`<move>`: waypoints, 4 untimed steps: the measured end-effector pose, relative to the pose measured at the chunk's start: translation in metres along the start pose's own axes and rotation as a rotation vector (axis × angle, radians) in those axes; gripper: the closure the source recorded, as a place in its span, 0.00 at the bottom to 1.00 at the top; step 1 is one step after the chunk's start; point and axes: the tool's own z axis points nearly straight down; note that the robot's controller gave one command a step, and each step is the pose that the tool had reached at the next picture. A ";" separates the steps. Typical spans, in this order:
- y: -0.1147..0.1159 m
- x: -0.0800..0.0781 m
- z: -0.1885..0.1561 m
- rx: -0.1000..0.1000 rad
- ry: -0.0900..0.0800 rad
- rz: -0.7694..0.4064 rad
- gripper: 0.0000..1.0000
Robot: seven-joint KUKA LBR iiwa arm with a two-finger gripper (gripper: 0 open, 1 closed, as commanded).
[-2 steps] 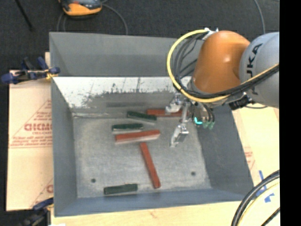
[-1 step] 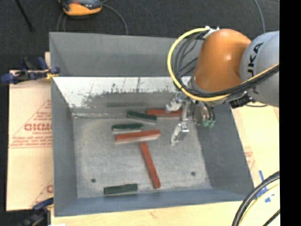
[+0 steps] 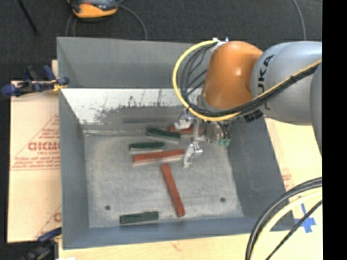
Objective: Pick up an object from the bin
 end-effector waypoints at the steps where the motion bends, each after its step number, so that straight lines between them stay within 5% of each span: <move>1: 0.042 -0.030 0.005 -0.002 0.003 -0.076 0.00; 2: 0.031 -0.037 0.038 -0.001 0.003 -0.266 0.00; 3: 0.032 -0.029 0.062 -0.003 0.003 -0.043 0.00; 4: 0.044 -0.042 0.079 0.000 -0.012 -0.125 1.00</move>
Offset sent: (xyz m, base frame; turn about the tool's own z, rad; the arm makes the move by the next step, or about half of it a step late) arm 0.0364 0.0318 -0.0532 -0.3061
